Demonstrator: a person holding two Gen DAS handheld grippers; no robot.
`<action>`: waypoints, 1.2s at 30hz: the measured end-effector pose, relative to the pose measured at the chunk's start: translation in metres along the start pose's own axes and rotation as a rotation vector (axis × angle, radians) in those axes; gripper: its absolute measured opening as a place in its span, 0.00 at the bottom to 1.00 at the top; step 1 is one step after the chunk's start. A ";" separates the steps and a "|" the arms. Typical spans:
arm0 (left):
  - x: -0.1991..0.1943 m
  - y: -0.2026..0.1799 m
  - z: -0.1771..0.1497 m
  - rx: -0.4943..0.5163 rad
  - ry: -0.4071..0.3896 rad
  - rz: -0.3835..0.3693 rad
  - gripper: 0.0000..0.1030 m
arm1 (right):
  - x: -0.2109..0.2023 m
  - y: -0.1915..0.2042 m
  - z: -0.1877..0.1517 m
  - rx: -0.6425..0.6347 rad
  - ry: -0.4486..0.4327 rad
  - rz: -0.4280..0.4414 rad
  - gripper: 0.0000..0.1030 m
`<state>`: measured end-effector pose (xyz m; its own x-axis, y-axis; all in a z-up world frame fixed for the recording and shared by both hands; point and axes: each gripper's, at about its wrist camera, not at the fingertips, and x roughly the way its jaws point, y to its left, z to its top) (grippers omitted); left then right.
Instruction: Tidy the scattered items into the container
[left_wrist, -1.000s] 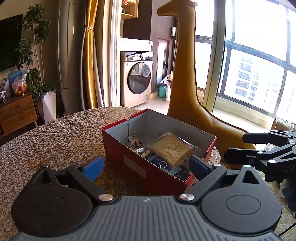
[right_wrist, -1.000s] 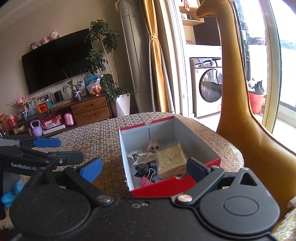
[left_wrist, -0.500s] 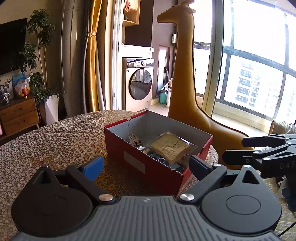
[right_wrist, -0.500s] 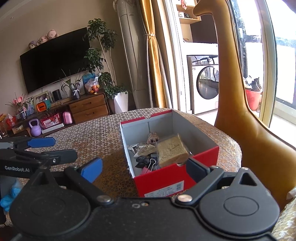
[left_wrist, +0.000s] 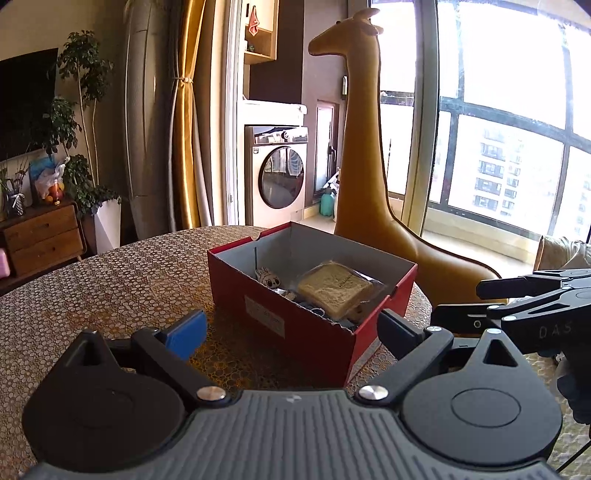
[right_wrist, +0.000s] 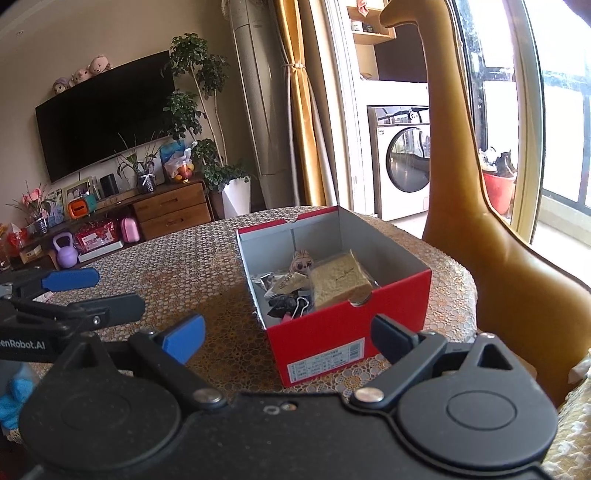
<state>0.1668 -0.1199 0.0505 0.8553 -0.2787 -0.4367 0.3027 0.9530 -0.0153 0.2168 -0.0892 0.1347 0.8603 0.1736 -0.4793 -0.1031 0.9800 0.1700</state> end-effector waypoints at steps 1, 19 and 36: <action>-0.001 0.000 -0.001 -0.002 -0.001 0.001 0.96 | 0.000 0.001 -0.001 -0.002 -0.001 -0.003 1.00; -0.011 -0.007 -0.015 0.004 -0.030 -0.027 0.96 | -0.010 0.007 -0.013 -0.008 0.000 -0.041 1.00; -0.010 -0.002 -0.026 -0.057 -0.015 -0.043 0.96 | -0.008 0.006 -0.020 -0.007 0.030 -0.054 1.00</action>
<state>0.1462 -0.1159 0.0312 0.8483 -0.3210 -0.4211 0.3154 0.9451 -0.0850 0.1994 -0.0832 0.1225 0.8493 0.1236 -0.5133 -0.0611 0.9887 0.1370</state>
